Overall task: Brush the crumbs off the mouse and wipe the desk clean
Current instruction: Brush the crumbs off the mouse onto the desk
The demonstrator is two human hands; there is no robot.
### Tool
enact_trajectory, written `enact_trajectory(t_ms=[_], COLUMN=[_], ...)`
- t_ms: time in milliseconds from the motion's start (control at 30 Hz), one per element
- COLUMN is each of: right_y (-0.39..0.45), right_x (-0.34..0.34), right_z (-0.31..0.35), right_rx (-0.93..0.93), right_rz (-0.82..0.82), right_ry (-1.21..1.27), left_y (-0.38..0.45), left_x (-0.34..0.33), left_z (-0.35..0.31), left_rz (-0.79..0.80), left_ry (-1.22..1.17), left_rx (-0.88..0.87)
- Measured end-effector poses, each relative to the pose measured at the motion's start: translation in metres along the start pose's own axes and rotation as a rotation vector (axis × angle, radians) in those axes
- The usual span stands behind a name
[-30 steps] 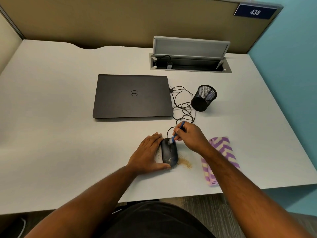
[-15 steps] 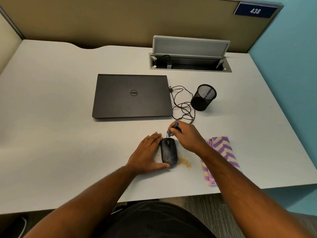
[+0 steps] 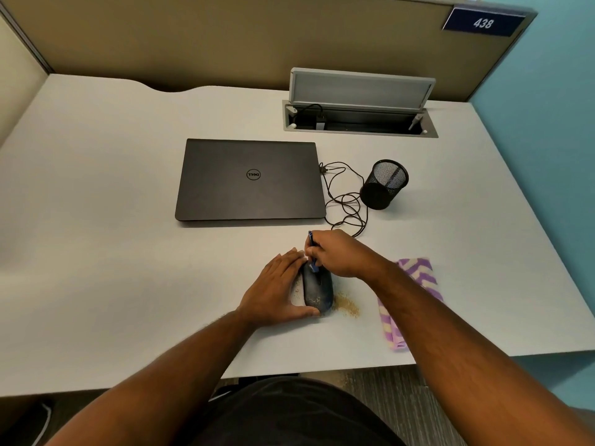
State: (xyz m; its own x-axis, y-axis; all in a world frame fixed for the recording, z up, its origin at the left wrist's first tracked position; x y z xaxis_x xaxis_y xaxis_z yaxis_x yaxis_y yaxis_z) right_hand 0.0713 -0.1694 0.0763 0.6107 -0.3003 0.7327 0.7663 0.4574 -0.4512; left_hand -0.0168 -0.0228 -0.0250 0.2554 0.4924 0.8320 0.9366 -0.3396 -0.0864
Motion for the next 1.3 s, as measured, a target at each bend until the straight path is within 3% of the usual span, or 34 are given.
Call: enact_trajectory(t_ms=[67, 200, 333, 467, 600, 767, 1000, 1167, 1300], right_y=[0.001, -0.001, -0.004, -0.002, -0.006, -0.011, -0.027, -0.031, -0.035], right_x=[0.002, 0.006, 0.005, 0.005, 0.001, 0.004, -0.004, -0.006, -0.016], right_z=[0.000, -0.004, -0.007, -0.015, -0.020, -0.030, -0.040, -0.049, -0.048], right_rx=[-0.007, -0.028, -0.057, -0.115, -0.129, -0.177, -0.282, -0.284, -0.327], right_rz=[0.020, -0.088, -0.020, -0.202, -0.109, -0.394, -0.224, -0.472, -0.404], right_ry=[0.048, 0.128, 0.232, 0.261, 0.322, 0.496, 0.564, 0.691, 0.568], left_y=[0.000, 0.000, -0.001, 0.000, -0.001, 0.000, 0.000, 0.000, 0.000], left_x=[0.000, 0.001, 0.002, 0.002, 0.001, 0.001, 0.002, 0.002, 0.002], left_z=[0.000, -0.001, -0.001, -0.001, 0.000, 0.000, 0.000, 0.000, -0.001], left_rz=[0.005, -0.009, 0.005, 0.004, -0.005, -0.002, -0.013, -0.006, -0.016], left_ry=[0.001, 0.011, 0.011, 0.003, 0.003, -0.014, -0.007, -0.008, -0.008], left_rx=[0.001, -0.014, -0.008, -0.004, -0.011, -0.001, -0.012, -0.008, -0.008])
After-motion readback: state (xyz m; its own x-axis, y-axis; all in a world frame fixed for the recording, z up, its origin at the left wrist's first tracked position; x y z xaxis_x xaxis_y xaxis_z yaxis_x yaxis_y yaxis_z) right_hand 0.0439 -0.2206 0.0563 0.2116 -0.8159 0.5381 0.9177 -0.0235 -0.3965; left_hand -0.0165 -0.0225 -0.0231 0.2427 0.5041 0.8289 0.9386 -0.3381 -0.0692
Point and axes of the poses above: each hand's wrist, its own y-axis towards the middle knuckle, its own x-axis out of the back of the hand, z = x × y, the point moved 2 cm from there along y, towards the middle knuckle, and after that the axes turned 2 degrees about y, right-handed, at the moved point
